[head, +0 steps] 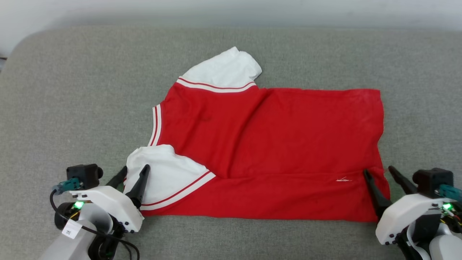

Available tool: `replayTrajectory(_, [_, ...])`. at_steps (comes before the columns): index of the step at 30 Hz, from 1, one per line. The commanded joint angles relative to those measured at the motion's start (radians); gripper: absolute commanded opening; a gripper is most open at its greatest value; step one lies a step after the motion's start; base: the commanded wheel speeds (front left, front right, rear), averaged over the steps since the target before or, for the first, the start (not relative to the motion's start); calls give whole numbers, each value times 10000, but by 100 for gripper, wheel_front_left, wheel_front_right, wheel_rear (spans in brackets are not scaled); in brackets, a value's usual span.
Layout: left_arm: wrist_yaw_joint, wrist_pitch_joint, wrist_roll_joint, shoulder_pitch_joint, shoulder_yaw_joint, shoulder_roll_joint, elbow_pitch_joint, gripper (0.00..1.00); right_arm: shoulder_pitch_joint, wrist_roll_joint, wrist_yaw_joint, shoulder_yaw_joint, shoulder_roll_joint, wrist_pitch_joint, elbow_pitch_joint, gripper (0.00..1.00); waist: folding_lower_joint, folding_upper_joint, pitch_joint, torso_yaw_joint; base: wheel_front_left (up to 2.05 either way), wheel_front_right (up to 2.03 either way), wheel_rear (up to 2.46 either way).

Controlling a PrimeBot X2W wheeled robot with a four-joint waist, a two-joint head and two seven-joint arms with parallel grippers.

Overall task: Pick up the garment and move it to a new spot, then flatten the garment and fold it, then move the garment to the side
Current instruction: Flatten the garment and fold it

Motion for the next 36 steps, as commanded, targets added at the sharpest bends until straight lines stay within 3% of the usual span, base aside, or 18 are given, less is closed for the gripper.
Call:
replayTrajectory(1, [171,-37,3,49,94,216,-12,100,324,-314,-6,-272,220,-775,-257,100,-1,0,-518,-86,0,0,0])
replayTrajectory(9, [512,1095,-165,355,102,1223,-959,100,1022,-717,-6,-502,763,-1835,-1341,100,-1,0,-1423,-393,0,0,0])
replayTrajectory(16, [599,3823,-1201,675,44,2569,-2565,100,1649,-869,-6,-603,1106,-1774,-2297,100,-1,0,-1709,-690,0,0,0])
replayTrajectory(21, [1102,5479,-2107,1069,121,3336,-3512,100,1847,-896,-6,-558,1267,-1627,-2758,100,-1,0,-1596,-977,0,0,0])
replayTrajectory(28, [1574,6111,-2483,1416,58,3501,-3732,100,1734,-815,-6,-510,1366,-1513,-2984,100,-1,0,-1116,-1363,0,0,0])
replayTrajectory(34, [1388,6299,-2739,1470,-109,3050,-3071,100,1635,-737,-6,-663,1404,-1447,-2983,100,-1,0,-762,-1573,0,0,0])
replayTrajectory(35, [1340,6407,-2784,1505,-209,2972,-2986,74,1637,-702,-6,-707,1406,-1412,-2955,100,-1,0,-727,-1595,0,0,0])
replayTrajectory(36, [1255,6463,-2796,1512,-313,2858,-2909,40,1630,-675,-6,-743,1411,-1391,-2932,100,-1,0,-695,-1603,0,0,0])
